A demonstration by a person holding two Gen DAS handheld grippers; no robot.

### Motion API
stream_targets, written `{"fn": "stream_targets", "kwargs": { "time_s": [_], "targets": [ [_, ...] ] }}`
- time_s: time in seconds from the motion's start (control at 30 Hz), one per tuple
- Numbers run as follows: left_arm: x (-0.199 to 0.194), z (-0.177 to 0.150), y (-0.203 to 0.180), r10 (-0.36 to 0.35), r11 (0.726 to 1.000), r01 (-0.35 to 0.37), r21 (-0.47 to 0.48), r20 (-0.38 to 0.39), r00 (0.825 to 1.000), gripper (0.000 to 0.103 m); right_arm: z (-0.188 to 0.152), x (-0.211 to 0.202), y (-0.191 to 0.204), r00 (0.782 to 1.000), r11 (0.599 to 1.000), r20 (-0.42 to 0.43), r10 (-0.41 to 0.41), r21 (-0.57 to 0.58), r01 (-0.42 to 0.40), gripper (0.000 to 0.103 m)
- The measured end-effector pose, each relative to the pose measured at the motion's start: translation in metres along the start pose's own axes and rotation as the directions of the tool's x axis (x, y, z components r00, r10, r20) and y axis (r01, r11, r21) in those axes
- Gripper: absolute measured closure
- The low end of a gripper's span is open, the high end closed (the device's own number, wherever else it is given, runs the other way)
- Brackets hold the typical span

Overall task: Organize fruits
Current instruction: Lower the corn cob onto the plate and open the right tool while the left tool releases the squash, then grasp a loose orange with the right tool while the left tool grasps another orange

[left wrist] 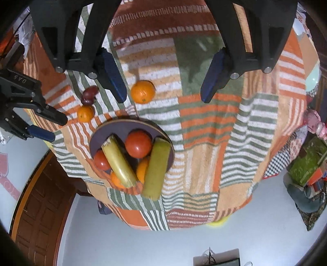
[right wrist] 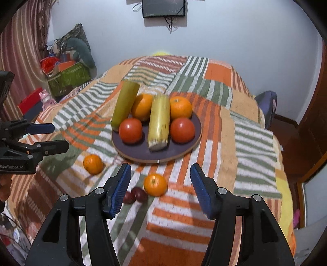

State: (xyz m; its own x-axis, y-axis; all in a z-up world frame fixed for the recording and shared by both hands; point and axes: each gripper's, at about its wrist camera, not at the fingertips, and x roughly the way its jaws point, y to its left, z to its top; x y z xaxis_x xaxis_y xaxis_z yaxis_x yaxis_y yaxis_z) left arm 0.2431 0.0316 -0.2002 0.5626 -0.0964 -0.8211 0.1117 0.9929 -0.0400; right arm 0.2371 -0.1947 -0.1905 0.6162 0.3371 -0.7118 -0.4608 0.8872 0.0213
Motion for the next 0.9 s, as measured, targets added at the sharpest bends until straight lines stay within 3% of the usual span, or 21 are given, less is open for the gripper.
{"fn": "stream_targets", "kwargs": {
  "time_s": [0.43, 0.53, 0.9],
  "targets": [
    [0.043, -0.010, -0.013, -0.045, 0.999, 0.046, 0.011, -0.098, 0.994, 0.029, -0.020, 0.029, -0.009, 0.996, 0.997, -0.075, 0.054, 0.056, -0.050, 0.050],
    [0.050, -0.009, -0.012, -0.047, 0.999, 0.048, 0.010, -0.109, 0.993, 0.042, -0.021, 0.036, -0.009, 0.993, 0.997, -0.093, 0.067, 0.052, -0.063, 0.056],
    [0.065, -0.008, -0.021, -0.075, 0.996, 0.080, 0.033, -0.127, 0.989, 0.064, -0.020, 0.047, -0.012, 0.986, 0.990, -0.111, 0.123, 0.078, -0.115, 0.065]
  ]
}}
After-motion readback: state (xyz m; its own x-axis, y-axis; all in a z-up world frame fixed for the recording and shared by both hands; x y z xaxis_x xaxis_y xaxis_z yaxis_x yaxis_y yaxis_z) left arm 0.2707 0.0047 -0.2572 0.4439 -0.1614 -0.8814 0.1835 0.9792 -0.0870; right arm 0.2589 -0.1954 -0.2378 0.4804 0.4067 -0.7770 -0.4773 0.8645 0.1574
